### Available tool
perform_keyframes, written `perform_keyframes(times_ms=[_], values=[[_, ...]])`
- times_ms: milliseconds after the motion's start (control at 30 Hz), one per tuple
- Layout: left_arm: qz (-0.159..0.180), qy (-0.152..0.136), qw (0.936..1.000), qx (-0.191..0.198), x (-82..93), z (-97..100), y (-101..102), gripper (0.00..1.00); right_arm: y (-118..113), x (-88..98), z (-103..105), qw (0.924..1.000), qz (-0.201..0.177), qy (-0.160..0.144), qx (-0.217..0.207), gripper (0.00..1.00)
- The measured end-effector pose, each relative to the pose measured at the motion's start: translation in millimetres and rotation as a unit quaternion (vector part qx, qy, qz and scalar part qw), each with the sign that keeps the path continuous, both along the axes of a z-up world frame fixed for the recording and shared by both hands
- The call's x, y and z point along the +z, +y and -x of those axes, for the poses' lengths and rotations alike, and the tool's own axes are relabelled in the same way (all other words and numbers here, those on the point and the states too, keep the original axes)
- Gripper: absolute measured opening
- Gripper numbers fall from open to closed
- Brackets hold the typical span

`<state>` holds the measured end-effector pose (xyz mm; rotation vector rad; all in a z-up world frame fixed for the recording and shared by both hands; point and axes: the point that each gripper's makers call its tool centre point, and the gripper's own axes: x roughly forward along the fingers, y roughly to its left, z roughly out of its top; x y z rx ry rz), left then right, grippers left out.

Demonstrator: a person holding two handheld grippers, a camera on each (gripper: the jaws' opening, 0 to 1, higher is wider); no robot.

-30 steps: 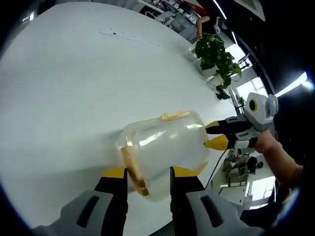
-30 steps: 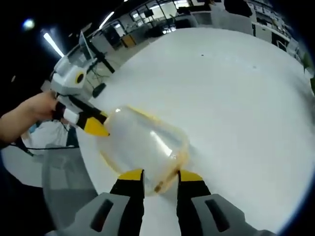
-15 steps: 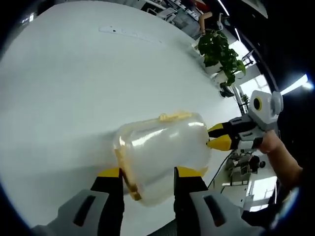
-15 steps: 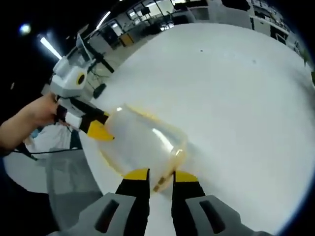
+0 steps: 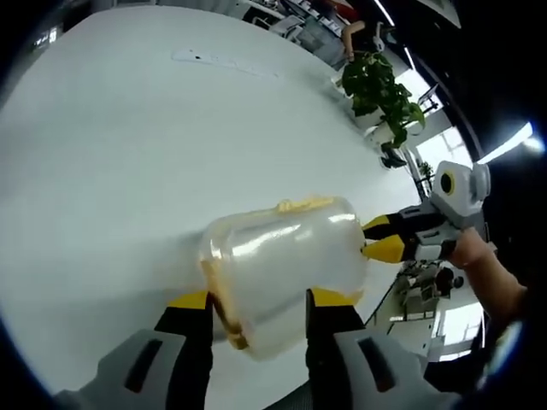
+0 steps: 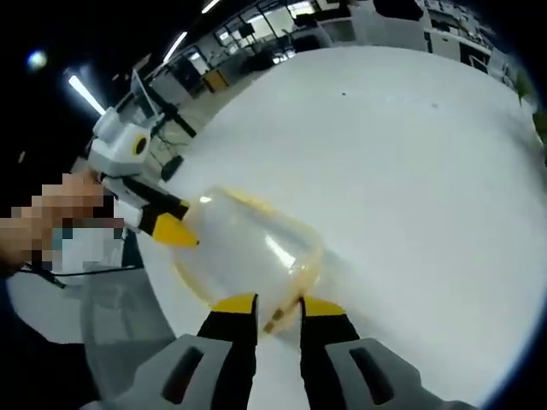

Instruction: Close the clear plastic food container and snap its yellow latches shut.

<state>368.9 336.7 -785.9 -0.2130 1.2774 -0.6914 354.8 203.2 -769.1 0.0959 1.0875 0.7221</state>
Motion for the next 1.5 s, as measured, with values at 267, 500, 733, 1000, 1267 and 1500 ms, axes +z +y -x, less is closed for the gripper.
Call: perform_keyframes(times_ms=[267, 500, 733, 1000, 1267, 1500], values=[[0.02, -0.04, 0.9988, -0.019, 2.4, -0.2, -1.8, 0.44, 1.6, -0.1, 0.8, 0.9996, 0.005, -0.003, 0.028, 0.17], [-0.025, -0.087, 0.9957, -0.018, 6.5, -4.5, 3.1, 0.49, 2.7, 1.8, 0.7, 0.9967, 0.037, -0.028, 0.067, 0.17], [-0.096, -0.23, 0.9654, -0.077, 18.9, -21.5, 9.9, 0.63, 2.3, 3.7, -2.8, 0.9852, 0.087, -0.075, 0.128, 0.2], [-0.102, -0.267, 0.9357, -0.207, 26.1, -9.3, -6.3, 0.46, 6.4, 6.3, -3.7, 0.9627, 0.12, -0.115, 0.213, 0.21], [-0.081, -0.28, 0.8774, -0.381, 27.7, 7.6, -20.4, 0.39, 19.6, 7.9, 2.1, 0.9173, 0.14, -0.16, 0.337, 0.16], [-0.083, -0.263, 0.8758, -0.396, 26.3, 10.2, -18.3, 0.41, 23.6, 8.1, 5.6, 0.9178, 0.142, -0.15, 0.339, 0.14]])
